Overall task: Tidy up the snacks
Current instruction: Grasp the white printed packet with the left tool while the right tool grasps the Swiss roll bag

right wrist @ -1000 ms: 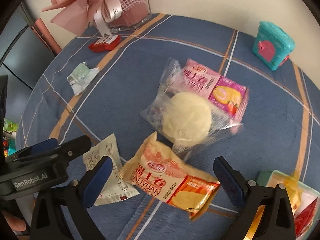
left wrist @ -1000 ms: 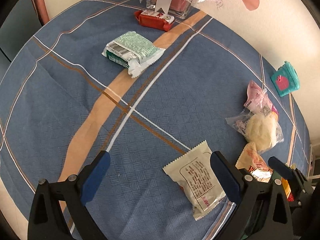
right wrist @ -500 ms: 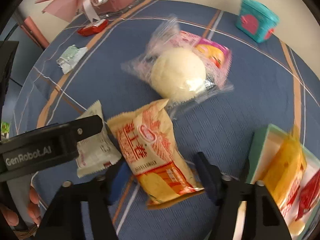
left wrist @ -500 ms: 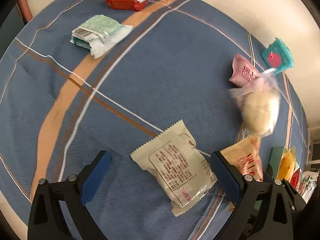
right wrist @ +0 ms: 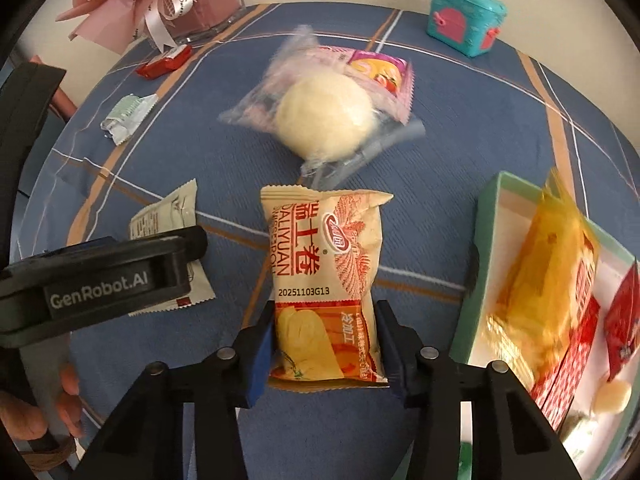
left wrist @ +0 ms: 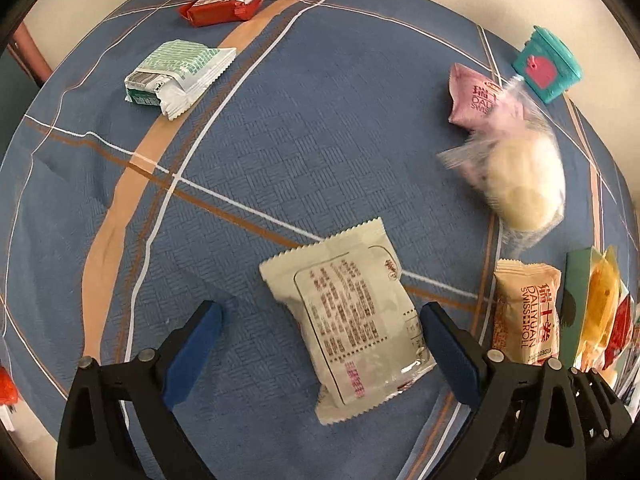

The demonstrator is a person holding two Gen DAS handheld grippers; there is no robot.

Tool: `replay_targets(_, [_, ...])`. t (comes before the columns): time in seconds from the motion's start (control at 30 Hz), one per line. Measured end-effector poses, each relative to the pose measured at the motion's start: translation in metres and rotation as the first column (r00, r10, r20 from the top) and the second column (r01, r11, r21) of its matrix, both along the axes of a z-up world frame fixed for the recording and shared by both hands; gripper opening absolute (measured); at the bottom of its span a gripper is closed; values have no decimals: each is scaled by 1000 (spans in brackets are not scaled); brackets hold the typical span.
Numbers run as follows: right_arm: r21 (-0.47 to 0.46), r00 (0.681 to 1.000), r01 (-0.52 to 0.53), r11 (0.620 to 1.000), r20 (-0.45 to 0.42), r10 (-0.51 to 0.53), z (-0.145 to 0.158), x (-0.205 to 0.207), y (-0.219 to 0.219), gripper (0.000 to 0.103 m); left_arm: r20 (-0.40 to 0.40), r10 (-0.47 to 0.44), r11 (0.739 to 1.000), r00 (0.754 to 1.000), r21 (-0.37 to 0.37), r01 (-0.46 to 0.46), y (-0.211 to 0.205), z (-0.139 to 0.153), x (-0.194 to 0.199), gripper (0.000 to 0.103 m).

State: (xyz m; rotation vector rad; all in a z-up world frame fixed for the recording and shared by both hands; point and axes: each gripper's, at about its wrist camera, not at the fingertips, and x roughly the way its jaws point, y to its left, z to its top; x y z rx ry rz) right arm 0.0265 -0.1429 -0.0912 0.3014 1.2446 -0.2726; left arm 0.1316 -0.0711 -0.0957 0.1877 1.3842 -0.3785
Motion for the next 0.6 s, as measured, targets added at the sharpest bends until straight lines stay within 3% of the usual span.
replay_targets(0.13, [13, 1000, 19, 1000, -5, -19, 0, -3, 0, 45, 18, -7, 1000, 1000, -1, 7, 5, 7, -11, 77])
replay_targets(0.37, [57, 998, 55, 997, -9, -55, 3, -14, -6, 40, 30, -16, 1000, 999, 7, 16, 4, 14, -27, 56])
replay_targets(0.6, [59, 997, 72, 996, -12, -72, 6, -14, -3, 40, 20, -18, 997, 1000, -72, 19, 13, 26, -38, 54])
